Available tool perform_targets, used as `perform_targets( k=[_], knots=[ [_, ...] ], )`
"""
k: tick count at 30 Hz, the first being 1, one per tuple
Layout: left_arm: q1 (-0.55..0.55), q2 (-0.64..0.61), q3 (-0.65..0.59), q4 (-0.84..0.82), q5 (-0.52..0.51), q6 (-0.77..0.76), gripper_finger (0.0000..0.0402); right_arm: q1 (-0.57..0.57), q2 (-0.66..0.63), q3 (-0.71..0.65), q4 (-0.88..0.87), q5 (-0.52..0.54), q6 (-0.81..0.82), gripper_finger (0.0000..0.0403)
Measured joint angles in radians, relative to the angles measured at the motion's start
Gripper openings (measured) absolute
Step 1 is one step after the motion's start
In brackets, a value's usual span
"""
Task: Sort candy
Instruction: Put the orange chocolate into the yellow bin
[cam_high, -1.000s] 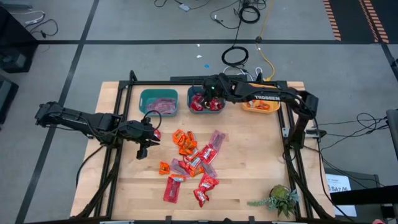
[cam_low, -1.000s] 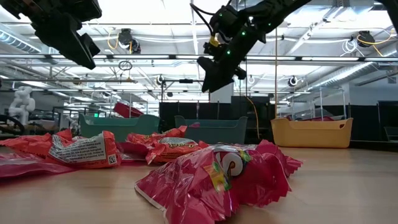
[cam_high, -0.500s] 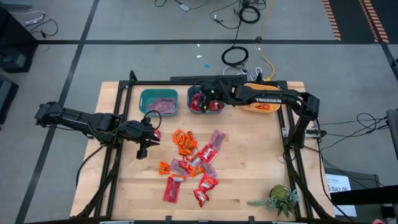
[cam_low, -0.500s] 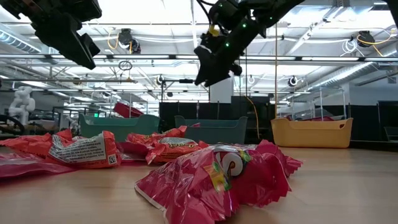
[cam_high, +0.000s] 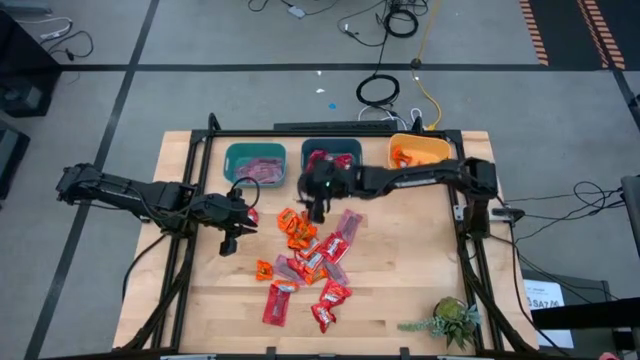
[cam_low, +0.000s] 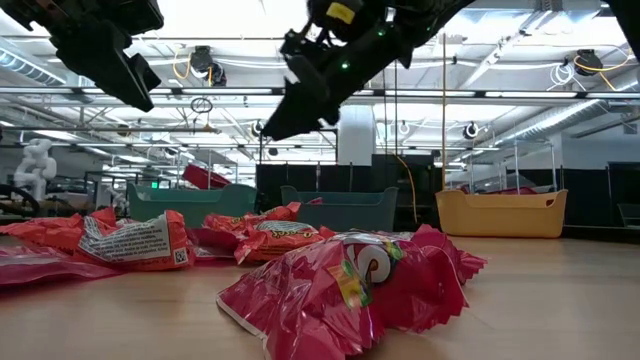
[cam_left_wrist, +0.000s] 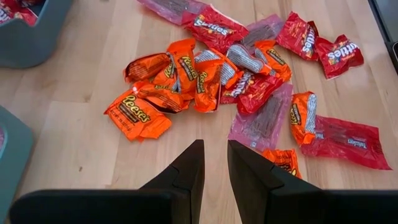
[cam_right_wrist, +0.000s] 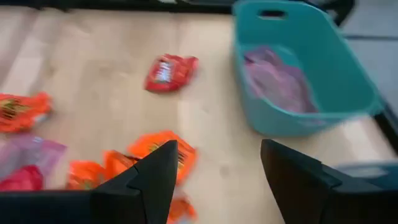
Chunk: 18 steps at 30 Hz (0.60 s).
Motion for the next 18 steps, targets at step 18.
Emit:
perform_targets(
  k=[18],
  knots=[
    [0.000, 0.000, 0.000, 0.001, 0.000, 0.000, 0.0080, 0.066, 0.369, 0.418, -0.218, 0.005, 0.070, 0.0222]
  ],
)
